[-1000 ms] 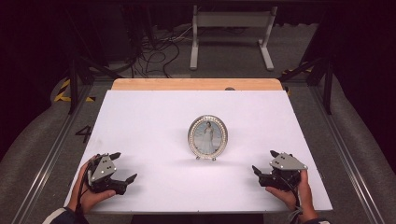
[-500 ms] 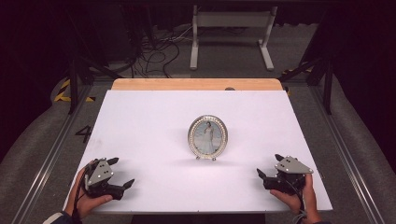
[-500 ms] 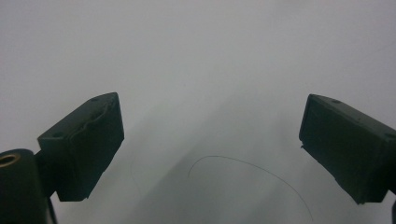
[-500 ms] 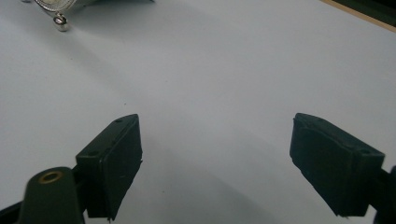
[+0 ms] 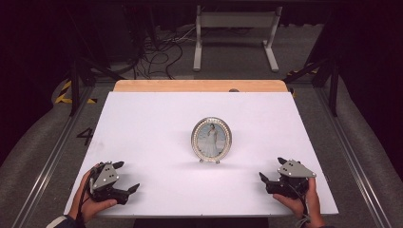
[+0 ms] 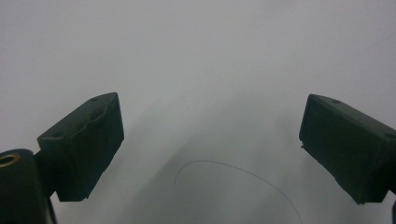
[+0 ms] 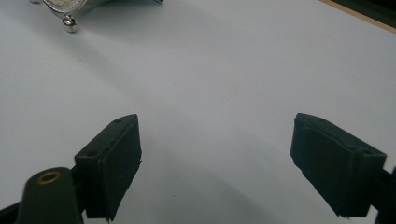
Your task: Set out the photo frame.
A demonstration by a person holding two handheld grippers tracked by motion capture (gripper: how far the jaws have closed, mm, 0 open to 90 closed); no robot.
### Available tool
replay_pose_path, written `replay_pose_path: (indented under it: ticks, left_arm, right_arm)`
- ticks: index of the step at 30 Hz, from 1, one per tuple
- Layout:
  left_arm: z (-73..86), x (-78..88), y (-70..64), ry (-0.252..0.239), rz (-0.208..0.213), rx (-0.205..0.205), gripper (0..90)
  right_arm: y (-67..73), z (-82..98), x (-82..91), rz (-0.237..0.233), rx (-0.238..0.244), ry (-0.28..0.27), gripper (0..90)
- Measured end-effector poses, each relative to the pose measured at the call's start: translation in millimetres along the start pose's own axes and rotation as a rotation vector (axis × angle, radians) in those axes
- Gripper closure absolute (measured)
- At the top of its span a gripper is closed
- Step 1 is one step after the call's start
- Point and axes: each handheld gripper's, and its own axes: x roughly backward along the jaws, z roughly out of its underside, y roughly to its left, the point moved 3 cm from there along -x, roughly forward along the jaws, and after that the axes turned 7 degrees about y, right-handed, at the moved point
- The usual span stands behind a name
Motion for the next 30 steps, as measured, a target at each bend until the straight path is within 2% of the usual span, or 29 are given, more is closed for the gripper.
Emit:
replay_pose_path:
  ticks: [6,15,30]
  left_arm:
    - [0.1,1.0,0.7,-0.002,-0.002,0.008,7.1]
    - [0.1,-0.7,-0.2,0.009,-0.006,-0.001,7.1]
    - [0.0,-1.0,1.1,0.011,-0.011,-0.002,6.8]
  right_arm:
    - [0.1,0.5,0.0,0.005,0.001,0.001,16.4]
    - [-1.3,0.4,1.2,0.029,-0.007,-0.012,15.5]
    - [-2.2,0.9,1.6,0.032,-0.019,-0.026,16.3]
